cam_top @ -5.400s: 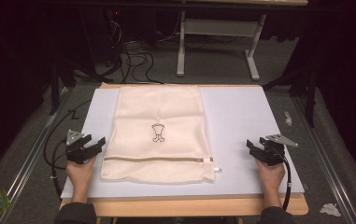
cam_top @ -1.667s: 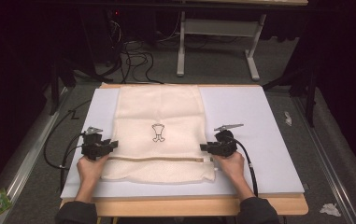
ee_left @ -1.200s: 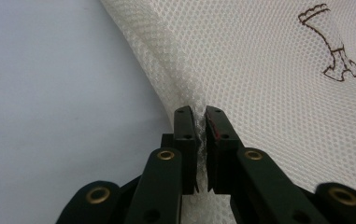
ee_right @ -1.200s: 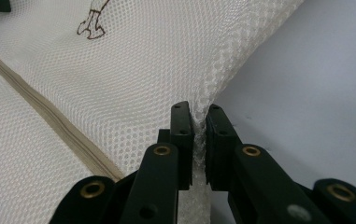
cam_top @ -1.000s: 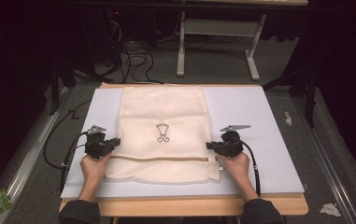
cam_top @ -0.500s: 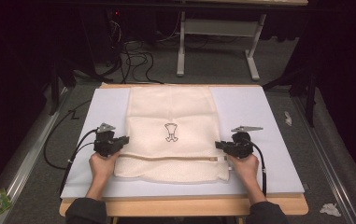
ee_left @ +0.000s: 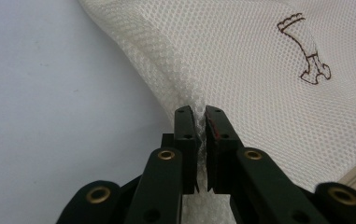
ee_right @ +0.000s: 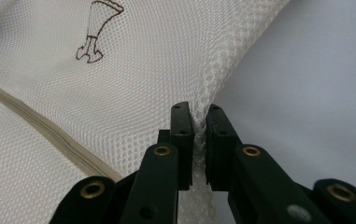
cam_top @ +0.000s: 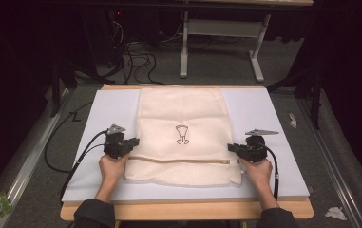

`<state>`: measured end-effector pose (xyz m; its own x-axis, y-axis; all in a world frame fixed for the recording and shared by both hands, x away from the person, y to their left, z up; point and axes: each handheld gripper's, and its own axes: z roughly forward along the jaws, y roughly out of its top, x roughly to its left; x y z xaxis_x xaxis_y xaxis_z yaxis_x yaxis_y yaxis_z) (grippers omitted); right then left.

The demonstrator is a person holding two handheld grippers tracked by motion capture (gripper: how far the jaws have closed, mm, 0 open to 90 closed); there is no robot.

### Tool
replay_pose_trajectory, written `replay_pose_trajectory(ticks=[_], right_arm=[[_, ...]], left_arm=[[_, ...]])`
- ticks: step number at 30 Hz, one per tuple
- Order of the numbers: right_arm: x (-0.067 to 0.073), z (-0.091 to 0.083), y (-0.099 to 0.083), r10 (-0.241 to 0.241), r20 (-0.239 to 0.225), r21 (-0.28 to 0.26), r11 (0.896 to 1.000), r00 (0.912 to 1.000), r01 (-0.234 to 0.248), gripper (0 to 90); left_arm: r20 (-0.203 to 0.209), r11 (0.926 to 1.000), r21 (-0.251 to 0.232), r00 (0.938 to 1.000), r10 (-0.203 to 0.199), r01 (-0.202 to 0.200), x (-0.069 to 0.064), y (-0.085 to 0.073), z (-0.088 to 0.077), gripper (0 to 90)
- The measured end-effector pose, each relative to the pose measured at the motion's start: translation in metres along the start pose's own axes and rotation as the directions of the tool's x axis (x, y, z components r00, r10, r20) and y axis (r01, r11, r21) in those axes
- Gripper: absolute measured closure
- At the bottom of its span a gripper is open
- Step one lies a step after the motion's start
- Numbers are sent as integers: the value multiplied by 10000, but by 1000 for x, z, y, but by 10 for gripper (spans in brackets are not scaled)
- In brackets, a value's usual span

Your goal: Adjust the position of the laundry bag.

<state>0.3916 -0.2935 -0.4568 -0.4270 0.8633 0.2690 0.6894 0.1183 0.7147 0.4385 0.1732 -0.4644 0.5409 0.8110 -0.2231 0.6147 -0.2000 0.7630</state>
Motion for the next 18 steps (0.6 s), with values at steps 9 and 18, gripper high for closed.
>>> replay_pose_trajectory(ticks=[9,18], right_arm=[[-10,-9,-6,180,257,-27,9998,9995,-179,848],[-17,-11,-10,285,428,12,9996,9987,-286,837]], left_arm=[[94,9997,60,9996,253,-254,-12,4,9,844],[-172,9976,232,9977,653,-649,-19,0,15,820]])
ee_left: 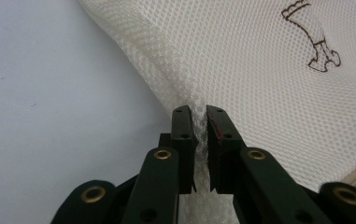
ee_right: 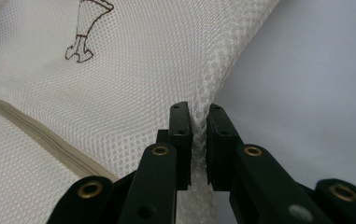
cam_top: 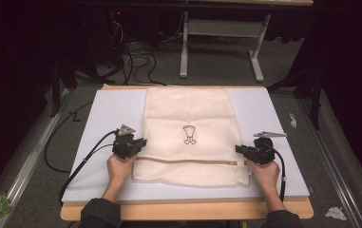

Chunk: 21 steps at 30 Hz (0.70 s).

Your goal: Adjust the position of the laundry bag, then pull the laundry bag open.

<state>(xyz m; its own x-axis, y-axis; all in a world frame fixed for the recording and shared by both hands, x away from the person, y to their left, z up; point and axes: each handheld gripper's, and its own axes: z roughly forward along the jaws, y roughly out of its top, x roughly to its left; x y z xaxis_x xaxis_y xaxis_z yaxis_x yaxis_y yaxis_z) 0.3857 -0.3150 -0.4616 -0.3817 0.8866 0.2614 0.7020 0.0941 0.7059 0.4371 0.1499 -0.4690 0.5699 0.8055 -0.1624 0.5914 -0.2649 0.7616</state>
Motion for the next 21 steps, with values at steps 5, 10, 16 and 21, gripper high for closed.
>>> replay_pose_trajectory(ticks=[5,10,16,21], right_arm=[[2,0,0,-81,126,28,10000,9999,81,825],[2,0,0,-151,223,-154,9998,9996,154,758],[5,0,1,-152,455,-439,9989,9988,172,525],[6,-3,0,-270,513,-454,9985,9983,294,474]], left_arm=[[-94,9998,-85,9998,177,-178,0,-1,-2,794],[-162,9994,-154,9994,314,-316,-1,-1,-2,750],[-419,9966,-390,9966,708,-724,-5,-6,-6,525],[-414,9915,-740,9937,1042,-1071,-15,-11,-15,468]])
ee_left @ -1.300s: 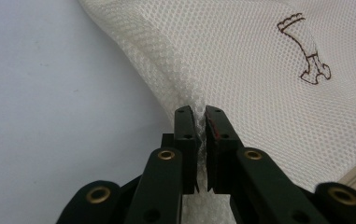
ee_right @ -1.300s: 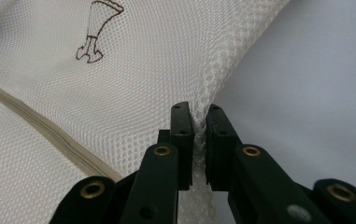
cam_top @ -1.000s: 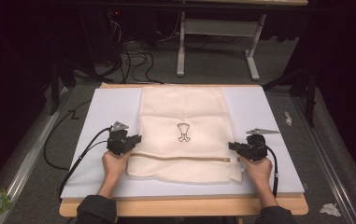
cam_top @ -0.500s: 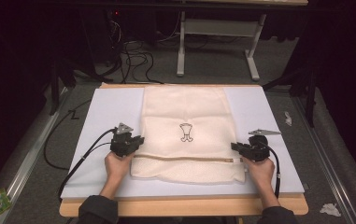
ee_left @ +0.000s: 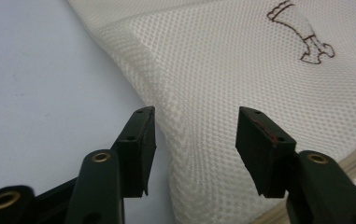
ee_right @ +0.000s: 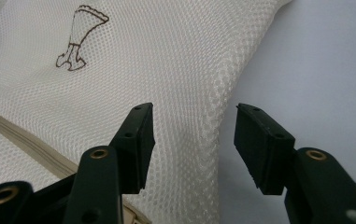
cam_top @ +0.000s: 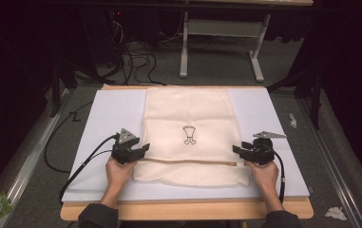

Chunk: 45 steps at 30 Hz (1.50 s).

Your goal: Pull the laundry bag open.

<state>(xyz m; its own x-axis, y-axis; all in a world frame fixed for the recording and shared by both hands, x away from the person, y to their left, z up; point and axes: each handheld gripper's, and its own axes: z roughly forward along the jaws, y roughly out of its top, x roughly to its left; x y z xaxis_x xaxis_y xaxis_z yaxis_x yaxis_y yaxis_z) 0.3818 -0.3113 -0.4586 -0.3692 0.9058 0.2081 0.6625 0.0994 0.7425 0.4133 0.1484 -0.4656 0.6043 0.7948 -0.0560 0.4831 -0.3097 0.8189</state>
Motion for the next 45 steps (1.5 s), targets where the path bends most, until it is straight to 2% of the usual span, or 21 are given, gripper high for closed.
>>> replay_pose_trajectory(ticks=[2,6,8,16,26,29,31,32,36,42,43,45], right_arm=[[1,-2,-1,21,34,-86,10000,10000,-21,447],[2,-3,-4,49,19,117,9999,10000,-49,417],[3,-2,-4,86,-5,208,9997,10000,-85,415],[7,7,-5,285,-164,690,9972,9995,-273,413],[19,18,-6,130,-388,1337,9910,9992,-77,391],[18,17,-7,170,-398,1288,9916,9991,-118,406],[17,16,-6,298,-327,1329,9908,9990,-252,413],[17,14,-6,176,44,1392,9901,9998,-180,403],[15,13,-7,309,-8,1385,9899,9995,-305,402],[21,16,-6,153,-16,1479,9889,9999,-149,491],[22,16,-6,63,2,1513,9885,10000,-62,560],[23,16,-5,-87,45,1562,9877,10000,78,636]], left_arm=[[12,9998,-145,9999,109,-108,-4,-2,-3,453],[133,9993,-244,9995,273,-269,-13,-6,-6,438],[202,9989,-326,9992,352,-346,-19,-10,-4,437],[235,9984,-249,9984,520,-515,-28,-18,6,428],[163,9986,-105,9985,521,-520,-28,-19,7,426],[158,9986,-111,9985,517,-515,-28,-19,7,425],[168,9986,-86,9985,521,-520,-28,-18,7,425],[157,9985,-93,9984,534,-533,-28,-19,7,425],[138,9984,-99,9984,552,-551,-28,-19,7,424],[171,9989,-25,9988,469,-468,-28,-18,8,424],[172,9990,-8,9988,454,-454,-28,-18,9,424],[188,9991,36,9990,416,-417,-27,-18,9,422]])
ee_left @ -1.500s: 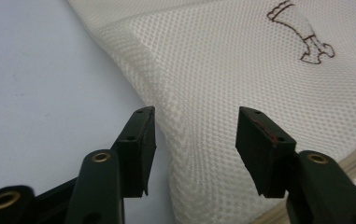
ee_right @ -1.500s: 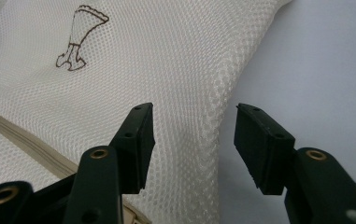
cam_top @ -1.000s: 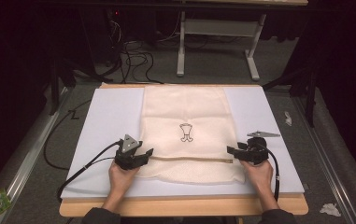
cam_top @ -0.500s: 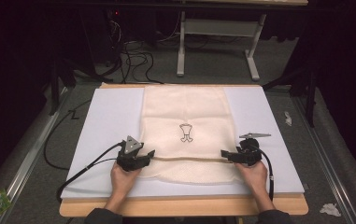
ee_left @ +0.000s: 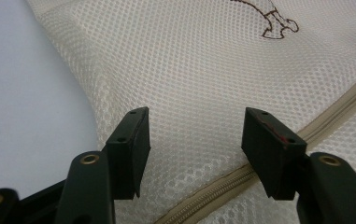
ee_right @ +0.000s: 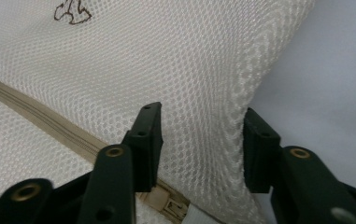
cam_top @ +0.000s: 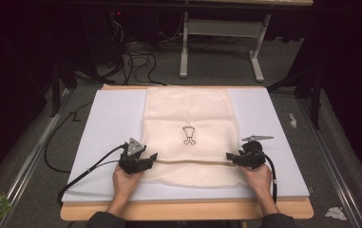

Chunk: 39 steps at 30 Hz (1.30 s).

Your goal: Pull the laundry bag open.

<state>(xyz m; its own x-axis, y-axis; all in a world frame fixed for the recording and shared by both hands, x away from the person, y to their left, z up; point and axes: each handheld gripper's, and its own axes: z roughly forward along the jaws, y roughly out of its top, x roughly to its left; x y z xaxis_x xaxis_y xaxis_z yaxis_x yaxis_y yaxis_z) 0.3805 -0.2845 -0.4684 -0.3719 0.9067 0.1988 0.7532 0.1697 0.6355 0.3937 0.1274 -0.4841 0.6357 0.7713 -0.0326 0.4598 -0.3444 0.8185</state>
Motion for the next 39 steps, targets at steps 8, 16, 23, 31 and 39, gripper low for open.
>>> replay_pose_trajectory(ticks=[8,16,23,31,39], right_arm=[[-3,-3,1,-567,-563,-152,9983,9968,559,872],[-1,-18,8,-783,-886,-602,9955,9930,731,876],[1,-27,13,-901,-1078,-963,9921,9901,798,880],[3,-27,15,-1079,-1123,-994,9903,9878,969,882],[3,-32,16,-1162,-1407,-1348,9861,9832,972,882]], left_arm=[[24,10000,-20,10000,23,-23,0,0,0,419],[185,10000,40,9998,-29,28,2,1,0,430],[372,9997,181,9991,-181,174,-2,7,-1,435],[1017,9997,21,9946,222,-226,-24,22,1,462],[1583,9964,377,9850,694,-763,-53,42,19,475]])
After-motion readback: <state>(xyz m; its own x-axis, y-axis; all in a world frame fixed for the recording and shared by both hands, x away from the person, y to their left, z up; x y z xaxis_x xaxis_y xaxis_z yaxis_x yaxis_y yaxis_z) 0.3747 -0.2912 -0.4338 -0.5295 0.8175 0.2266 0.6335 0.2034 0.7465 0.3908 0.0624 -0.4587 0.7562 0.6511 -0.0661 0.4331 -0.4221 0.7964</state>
